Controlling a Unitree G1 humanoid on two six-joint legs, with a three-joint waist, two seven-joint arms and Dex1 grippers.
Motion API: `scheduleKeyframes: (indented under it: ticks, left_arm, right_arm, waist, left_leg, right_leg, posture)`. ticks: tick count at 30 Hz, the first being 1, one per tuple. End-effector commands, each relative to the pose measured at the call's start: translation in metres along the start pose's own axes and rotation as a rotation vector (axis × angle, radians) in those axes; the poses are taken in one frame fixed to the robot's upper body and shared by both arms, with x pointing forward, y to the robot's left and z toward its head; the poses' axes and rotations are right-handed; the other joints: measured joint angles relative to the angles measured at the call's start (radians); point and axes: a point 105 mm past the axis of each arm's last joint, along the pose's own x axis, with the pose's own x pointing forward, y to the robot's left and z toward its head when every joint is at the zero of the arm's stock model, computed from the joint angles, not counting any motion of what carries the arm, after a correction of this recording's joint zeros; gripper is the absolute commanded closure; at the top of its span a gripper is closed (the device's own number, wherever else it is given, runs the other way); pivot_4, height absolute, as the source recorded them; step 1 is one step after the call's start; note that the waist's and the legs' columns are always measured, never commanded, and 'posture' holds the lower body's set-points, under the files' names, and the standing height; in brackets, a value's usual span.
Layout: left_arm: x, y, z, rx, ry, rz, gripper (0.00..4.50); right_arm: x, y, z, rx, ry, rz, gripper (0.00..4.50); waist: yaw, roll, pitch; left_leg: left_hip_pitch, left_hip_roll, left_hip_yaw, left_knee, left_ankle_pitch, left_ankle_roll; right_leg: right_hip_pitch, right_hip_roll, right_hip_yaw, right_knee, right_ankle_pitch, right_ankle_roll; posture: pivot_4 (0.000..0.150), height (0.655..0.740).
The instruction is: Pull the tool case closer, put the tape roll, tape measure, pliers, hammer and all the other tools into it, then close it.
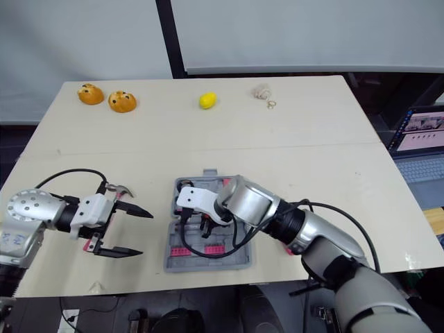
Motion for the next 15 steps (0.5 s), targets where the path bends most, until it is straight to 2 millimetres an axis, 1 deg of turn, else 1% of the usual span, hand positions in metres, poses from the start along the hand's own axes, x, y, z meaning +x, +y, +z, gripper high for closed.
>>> scheduleKeyframes:
  ticks: [1, 3, 4, 5, 6, 7, 8, 10, 12, 15]
  left_arm:
    - [0.002, 0.000, 0.007, 0.029, -0.015, 0.001, 0.00]
    - [0.002, 0.000, 0.007, 0.028, -0.018, 0.002, 0.00]
    - [0.002, 0.000, 0.008, 0.027, -0.019, 0.002, 0.00]
    - [0.002, 0.000, 0.008, 0.027, -0.021, 0.002, 0.00]
    - [0.003, 0.000, 0.008, 0.026, -0.022, 0.001, 0.00]
    - [0.003, -0.001, 0.008, 0.026, -0.023, 0.001, 0.00]
    - [0.003, -0.001, 0.009, 0.025, -0.025, 0.000, 0.00]
    - [0.004, -0.001, 0.010, 0.026, -0.028, -0.001, 0.00]
    - [0.004, 0.000, 0.011, 0.026, -0.034, 0.000, 0.00]
    - [0.004, 0.001, 0.013, 0.029, -0.041, 0.002, 0.00]
  right_arm:
    - [-0.006, -0.001, 0.013, -0.055, -0.026, -0.006, 4.48]
    - [-0.009, -0.002, 0.015, -0.070, -0.034, -0.010, 3.48]
    - [-0.013, -0.003, 0.018, -0.085, -0.042, -0.018, 3.05]
    - [-0.017, -0.004, 0.021, -0.100, -0.051, -0.028, 2.51]
    - [-0.022, -0.005, 0.024, -0.113, -0.061, -0.036, 2.11]
    - [-0.026, -0.006, 0.027, -0.124, -0.069, -0.043, 1.48]
    - [-0.031, -0.007, 0.030, -0.134, -0.077, -0.051, 1.05]
    - [-0.038, -0.007, 0.033, -0.147, -0.091, -0.059, 1.05]
    - [-0.044, -0.004, 0.032, -0.172, -0.111, -0.056, 1.05]
    - [-0.044, 0.000, 0.025, -0.185, -0.185, -0.043, 1.05]
  waist:
    - [0.000, 0.000, 0.000]
    - [0.000, 0.000, 0.000]
    - [0.000, 0.000, 0.000]
    - [0.000, 0.000, 0.000]
    - [0.000, 0.000, 0.000]
    - [0.000, 0.000, 0.000]
    - [0.000, 0.000, 0.000]
    - [0.000, 0.000, 0.000]
    - [0.000, 0.000, 0.000]
    - [0.001, -0.001, -0.001]
  left_leg:
    - [0.000, 0.000, 0.000, 0.000, 0.000, 0.000]
    - [0.000, 0.000, 0.000, 0.000, 0.000, 0.000]
    - [0.000, 0.000, 0.000, 0.000, 0.000, 0.000]
    - [0.000, 0.000, 0.000, 0.000, 0.000, 0.000]
    - [0.000, 0.000, 0.000, 0.000, 0.000, 0.000]
    - [0.000, 0.000, 0.000, 0.000, 0.000, 0.000]
    - [0.000, 0.000, 0.000, 0.000, 0.000, 0.000]
    - [0.000, 0.000, 0.000, 0.000, 0.000, 0.000]
    - [0.000, 0.000, 0.000, 0.000, 0.000, 0.000]
    - [0.000, 0.000, 0.000, 0.000, 0.000, 0.000]
  right_leg:
    - [0.000, 0.000, 0.000, 0.000, 0.000, 0.000]
    - [0.000, 0.000, 0.000, 0.000, 0.000, 0.000]
    - [0.000, 0.000, 0.000, 0.000, 0.000, 0.000]
    - [0.000, 0.000, 0.000, 0.000, 0.000, 0.000]
    - [0.000, 0.000, 0.000, 0.000, 0.000, 0.000]
    - [0.000, 0.000, 0.000, 0.000, 0.000, 0.000]
    - [0.000, 0.000, 0.000, 0.000, 0.000, 0.000]
    - [0.000, 0.000, 0.000, 0.000, 0.000, 0.000]
    - [0.000, 0.000, 0.000, 0.000, 0.000, 0.000]
    - [0.000, 0.000, 0.000, 0.000, 0.000, 0.000]
  posture:
    - [0.150, 0.7400]
    - [0.150, 0.7400]
    - [0.150, 0.7400]
    - [0.150, 0.7400]
    - [0.150, 0.7400]
    - [0.150, 0.7400]
    - [0.150, 0.7400]
    - [0.150, 0.7400]
    - [0.150, 0.7400]
    - [0.150, 0.7400]
